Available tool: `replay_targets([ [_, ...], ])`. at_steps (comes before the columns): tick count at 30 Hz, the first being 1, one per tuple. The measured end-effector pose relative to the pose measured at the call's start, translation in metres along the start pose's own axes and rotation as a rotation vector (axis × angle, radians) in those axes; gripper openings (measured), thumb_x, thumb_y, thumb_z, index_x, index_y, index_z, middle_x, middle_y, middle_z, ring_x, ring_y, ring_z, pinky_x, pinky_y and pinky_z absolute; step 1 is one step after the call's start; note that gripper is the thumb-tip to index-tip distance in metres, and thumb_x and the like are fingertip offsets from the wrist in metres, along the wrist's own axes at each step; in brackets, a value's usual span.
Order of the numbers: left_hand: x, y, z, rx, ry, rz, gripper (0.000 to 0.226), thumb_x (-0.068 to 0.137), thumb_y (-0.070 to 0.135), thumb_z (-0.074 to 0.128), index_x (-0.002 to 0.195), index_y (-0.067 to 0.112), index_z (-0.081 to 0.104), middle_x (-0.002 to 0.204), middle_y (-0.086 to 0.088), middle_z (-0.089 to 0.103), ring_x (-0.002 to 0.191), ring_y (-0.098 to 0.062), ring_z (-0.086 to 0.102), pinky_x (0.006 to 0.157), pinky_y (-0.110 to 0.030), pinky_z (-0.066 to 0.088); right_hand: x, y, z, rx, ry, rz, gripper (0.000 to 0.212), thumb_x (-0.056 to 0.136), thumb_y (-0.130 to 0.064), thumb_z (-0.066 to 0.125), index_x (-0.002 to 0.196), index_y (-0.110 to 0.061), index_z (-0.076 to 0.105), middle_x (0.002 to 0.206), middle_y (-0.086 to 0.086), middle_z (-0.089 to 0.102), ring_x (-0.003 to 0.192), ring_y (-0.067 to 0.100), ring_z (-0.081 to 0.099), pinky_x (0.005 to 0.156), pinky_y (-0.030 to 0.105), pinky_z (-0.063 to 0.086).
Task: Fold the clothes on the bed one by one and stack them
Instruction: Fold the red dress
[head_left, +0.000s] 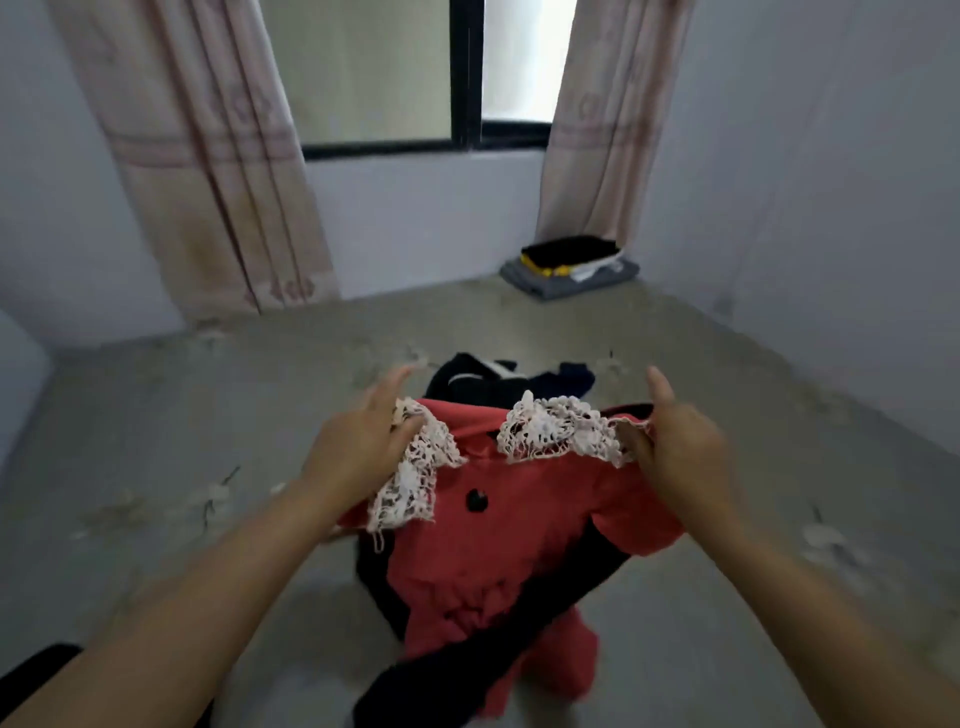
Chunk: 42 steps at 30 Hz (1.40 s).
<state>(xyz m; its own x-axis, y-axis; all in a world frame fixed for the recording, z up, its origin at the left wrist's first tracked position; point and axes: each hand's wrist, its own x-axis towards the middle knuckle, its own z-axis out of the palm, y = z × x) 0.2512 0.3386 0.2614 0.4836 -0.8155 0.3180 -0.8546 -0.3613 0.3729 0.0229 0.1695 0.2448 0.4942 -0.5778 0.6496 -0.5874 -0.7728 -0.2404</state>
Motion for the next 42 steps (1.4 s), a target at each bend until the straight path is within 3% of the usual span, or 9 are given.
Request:
replay_targets([
  [4, -0.001, 0.067, -0.023, 0.197, 0.274, 0.264, 0.058, 0.083, 0.046, 0.037, 0.123, 0.007, 0.052, 0.079, -0.015, 0.066, 0.065, -0.036, 0.064, 0.047, -0.038, 0.048, 0.026, 0.05, -0.073, 0.13, 0.147, 0.097, 0.066, 0.077, -0.021, 0.07, 0.13, 0.007, 0.043, 0.076, 0.029, 0.059, 0.073, 0.043, 0.059, 0.061, 0.042, 0.044],
  [10, -0.053, 0.15, 0.046, 0.011, -0.288, 0.02, 0.104, 0.059, 0.091, 0.007, 0.144, 0.032, 0.0, 0.097, -0.011, 0.059, 0.094, -0.024, 0.054, 0.075, -0.032, 0.037, -0.024, 0.143, -0.097, 0.063, -0.133, 0.163, 0.051, 0.088, -0.028, 0.057, 0.13, -0.001, 0.043, 0.101, 0.028, 0.061, 0.094, 0.041, 0.057, 0.073, 0.041, 0.041],
  [13, -0.066, 0.172, 0.081, -0.051, -0.391, -0.093, 0.06, 0.093, 0.055, 0.026, 0.145, 0.035, 0.005, 0.083, -0.009, 0.048, 0.087, -0.026, 0.051, 0.071, -0.03, 0.033, -0.055, 0.181, -0.085, 0.034, -0.25, 0.154, 0.05, 0.09, -0.03, 0.054, 0.131, -0.004, 0.041, 0.099, 0.024, 0.062, 0.091, 0.038, 0.058, 0.07, 0.039, 0.043],
  [16, -0.079, 0.181, 0.096, 0.16, -0.489, 0.077, 0.093, 0.063, 0.06, 0.032, 0.147, 0.026, 0.009, 0.074, 0.003, 0.039, 0.08, -0.021, 0.044, 0.068, -0.028, 0.033, -0.077, 0.215, -0.08, 0.049, -0.326, 0.198, 0.05, 0.089, -0.03, 0.056, 0.13, -0.005, 0.042, 0.102, 0.024, 0.061, 0.094, 0.039, 0.058, 0.072, 0.039, 0.043],
  [19, -0.086, 0.185, 0.109, 0.437, -0.529, 0.212, 0.105, 0.051, 0.075, 0.017, 0.146, 0.03, 0.008, 0.101, 0.001, 0.043, 0.095, -0.016, 0.043, 0.08, -0.026, 0.037, -0.084, 0.239, -0.078, 0.103, -0.33, 0.196, 0.046, 0.085, -0.027, 0.063, 0.119, 0.001, 0.05, 0.102, 0.026, 0.061, 0.096, 0.04, 0.057, 0.075, 0.039, 0.041],
  [24, -0.085, 0.199, 0.116, 0.464, -0.169, 0.436, 0.06, 0.085, 0.061, 0.02, 0.118, 0.025, 0.055, 0.067, -0.002, 0.055, 0.055, -0.019, 0.055, 0.04, -0.018, 0.029, -0.079, 0.256, -0.091, 0.185, -0.232, 0.061, 0.036, 0.067, -0.024, 0.065, 0.055, 0.006, 0.049, 0.06, 0.023, 0.049, 0.056, 0.035, 0.052, 0.055, 0.034, 0.019],
  [31, -0.064, 0.25, 0.063, -0.284, -0.132, -0.08, 0.015, 0.094, 0.023, 0.049, 0.08, 0.024, 0.053, 0.079, 0.006, 0.049, 0.073, -0.008, 0.047, 0.063, -0.012, 0.034, -0.043, 0.253, -0.125, 0.433, -0.064, 0.203, 0.037, 0.088, -0.01, 0.055, 0.058, -0.013, 0.034, 0.059, -0.006, 0.032, 0.068, 0.022, 0.039, 0.056, 0.03, 0.01],
  [36, -0.064, 0.29, 0.032, -0.49, 0.321, -0.224, 0.013, 0.093, 0.013, 0.048, 0.082, 0.019, 0.051, 0.07, 0.002, 0.048, 0.076, -0.018, 0.044, 0.058, -0.029, 0.031, -0.018, 0.221, -0.166, 0.595, 0.061, 0.296, 0.026, 0.097, -0.021, 0.041, 0.095, 0.003, 0.052, 0.085, 0.021, 0.056, 0.084, 0.035, 0.053, 0.062, 0.031, 0.025],
  [42, -0.099, 0.323, -0.047, 0.271, 0.56, 0.251, 0.041, 0.086, 0.037, 0.036, 0.117, 0.011, 0.039, 0.067, -0.02, 0.061, 0.054, -0.033, 0.059, 0.047, -0.022, 0.032, -0.002, 0.22, -0.262, 0.123, 0.462, -0.251, 0.052, 0.084, -0.04, 0.041, 0.096, 0.009, 0.055, 0.068, 0.026, 0.058, 0.057, 0.04, 0.058, 0.051, 0.041, 0.048],
])
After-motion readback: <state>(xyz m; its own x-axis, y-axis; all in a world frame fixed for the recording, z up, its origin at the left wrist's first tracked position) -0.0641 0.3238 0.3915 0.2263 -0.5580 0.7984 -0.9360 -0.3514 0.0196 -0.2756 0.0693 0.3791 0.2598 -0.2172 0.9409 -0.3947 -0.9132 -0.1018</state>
